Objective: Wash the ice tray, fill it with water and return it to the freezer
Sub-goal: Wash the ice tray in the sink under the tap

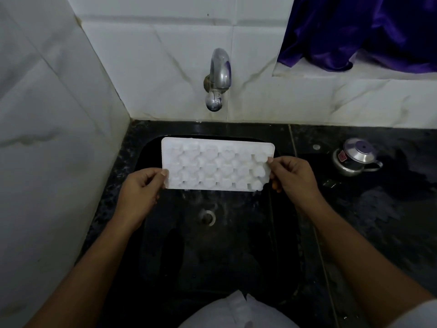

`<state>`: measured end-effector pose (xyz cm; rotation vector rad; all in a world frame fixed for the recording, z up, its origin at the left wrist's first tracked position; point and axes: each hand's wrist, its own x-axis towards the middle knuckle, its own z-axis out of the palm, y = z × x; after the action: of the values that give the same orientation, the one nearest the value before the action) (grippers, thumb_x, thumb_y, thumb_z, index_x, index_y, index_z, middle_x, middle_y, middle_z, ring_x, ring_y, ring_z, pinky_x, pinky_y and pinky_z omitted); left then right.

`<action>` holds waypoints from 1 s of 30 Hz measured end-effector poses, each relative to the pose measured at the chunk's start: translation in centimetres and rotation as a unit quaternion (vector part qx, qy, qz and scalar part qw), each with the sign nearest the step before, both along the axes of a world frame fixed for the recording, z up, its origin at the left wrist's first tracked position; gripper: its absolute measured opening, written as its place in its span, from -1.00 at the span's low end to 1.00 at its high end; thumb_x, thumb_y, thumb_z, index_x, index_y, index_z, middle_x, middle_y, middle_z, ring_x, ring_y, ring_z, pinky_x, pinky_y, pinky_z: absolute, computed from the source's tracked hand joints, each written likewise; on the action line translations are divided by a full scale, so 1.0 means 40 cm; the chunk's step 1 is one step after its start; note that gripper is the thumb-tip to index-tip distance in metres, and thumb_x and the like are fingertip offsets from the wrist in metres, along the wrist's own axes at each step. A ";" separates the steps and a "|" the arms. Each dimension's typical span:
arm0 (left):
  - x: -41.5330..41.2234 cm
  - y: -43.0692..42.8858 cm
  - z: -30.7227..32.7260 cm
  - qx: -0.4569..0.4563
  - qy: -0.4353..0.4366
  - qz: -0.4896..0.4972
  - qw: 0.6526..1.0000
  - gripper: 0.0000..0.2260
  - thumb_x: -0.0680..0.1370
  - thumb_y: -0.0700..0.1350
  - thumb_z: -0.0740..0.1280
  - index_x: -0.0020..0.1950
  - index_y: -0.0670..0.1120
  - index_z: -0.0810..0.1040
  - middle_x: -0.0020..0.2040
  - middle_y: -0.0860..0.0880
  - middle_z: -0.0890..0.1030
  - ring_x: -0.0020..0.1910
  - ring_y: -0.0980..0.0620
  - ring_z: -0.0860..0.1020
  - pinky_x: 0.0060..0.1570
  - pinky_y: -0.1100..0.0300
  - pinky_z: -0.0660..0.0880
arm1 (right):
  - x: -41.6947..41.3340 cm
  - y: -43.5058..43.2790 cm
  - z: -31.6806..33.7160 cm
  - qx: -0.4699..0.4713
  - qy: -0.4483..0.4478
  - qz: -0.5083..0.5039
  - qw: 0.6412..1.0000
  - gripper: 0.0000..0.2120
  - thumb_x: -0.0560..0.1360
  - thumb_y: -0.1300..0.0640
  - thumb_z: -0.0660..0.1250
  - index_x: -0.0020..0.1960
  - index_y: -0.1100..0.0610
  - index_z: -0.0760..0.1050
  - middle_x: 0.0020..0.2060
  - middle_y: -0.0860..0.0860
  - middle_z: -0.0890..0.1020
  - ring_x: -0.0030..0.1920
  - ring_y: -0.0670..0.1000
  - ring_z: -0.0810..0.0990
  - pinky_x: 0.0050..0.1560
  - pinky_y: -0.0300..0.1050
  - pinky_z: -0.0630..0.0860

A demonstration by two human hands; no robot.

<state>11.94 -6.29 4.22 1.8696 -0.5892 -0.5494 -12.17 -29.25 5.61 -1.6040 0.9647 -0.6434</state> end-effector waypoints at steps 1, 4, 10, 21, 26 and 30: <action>0.001 -0.002 0.004 0.003 -0.002 -0.001 1.000 -0.71 0.70 -0.04 0.35 -0.14 -0.14 0.69 -0.41 0.01 0.53 -0.45 0.13 0.42 -0.41 0.25 0.36 | 0.007 -0.008 0.001 0.000 0.002 0.001 1.000 -0.63 0.66 0.09 0.35 -0.27 0.26 0.54 -0.50 0.00 0.53 -0.53 -0.07 0.45 -0.47 -0.23 0.43; 0.004 -0.008 0.010 0.010 -0.003 0.000 1.000 -0.79 0.69 -0.04 0.35 -0.02 -0.02 0.75 -0.24 0.11 0.73 -0.29 0.19 0.66 -0.23 0.30 0.51 | 0.029 -0.026 -0.006 0.004 0.015 0.005 1.000 -0.56 0.65 0.04 0.36 -0.27 0.34 0.51 -0.49 0.10 0.49 -0.53 -0.03 0.42 -0.48 -0.21 0.40; 0.020 0.000 -0.013 0.043 -0.013 -0.015 0.999 -0.74 0.69 -0.01 0.35 -0.11 -0.03 0.74 -0.24 0.08 0.73 -0.28 0.12 0.66 -0.20 0.20 0.53 | 0.046 -0.047 -0.024 0.039 0.035 0.010 0.999 -0.58 0.64 0.00 0.38 -0.25 0.29 0.55 -0.45 0.09 0.53 -0.50 -0.02 0.47 -0.47 -0.17 0.44; 0.020 -0.009 -0.048 -0.054 0.136 0.038 0.989 -0.71 0.74 -0.25 0.20 0.36 -0.09 0.64 0.16 -0.05 0.75 0.07 0.00 0.73 -0.16 0.19 0.68 | 0.015 -0.045 -0.056 0.196 -0.039 0.059 0.978 -0.79 0.66 0.30 0.27 0.19 0.20 0.65 0.02 0.15 0.75 0.00 0.10 0.74 -0.07 -0.04 0.67; 0.017 -0.030 -0.075 -0.119 0.232 0.109 0.959 -0.69 0.69 -0.20 0.31 0.45 -0.11 0.54 0.23 -0.10 0.72 0.15 -0.07 0.71 -0.04 0.11 0.68 | 0.034 -0.025 -0.080 0.213 -0.061 0.021 0.975 -0.78 0.58 0.35 0.36 0.17 0.14 0.60 -0.11 0.03 0.73 -0.10 0.00 0.72 -0.18 -0.10 0.65; 0.014 -0.047 -0.078 -0.168 0.352 0.078 0.918 -0.64 0.72 -0.05 0.24 0.46 -0.17 0.55 0.33 -0.17 0.67 0.27 -0.14 0.67 0.12 0.00 0.69 | 0.066 -0.019 -0.073 0.254 -0.071 0.043 0.964 -0.69 0.59 0.37 0.32 0.27 0.14 0.59 0.01 0.08 0.74 -0.02 0.06 0.74 -0.10 -0.08 0.68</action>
<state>12.50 -8.17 1.11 1.2551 -0.0421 -0.8929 -9.55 -30.01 2.69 -1.1223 0.8623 -0.4000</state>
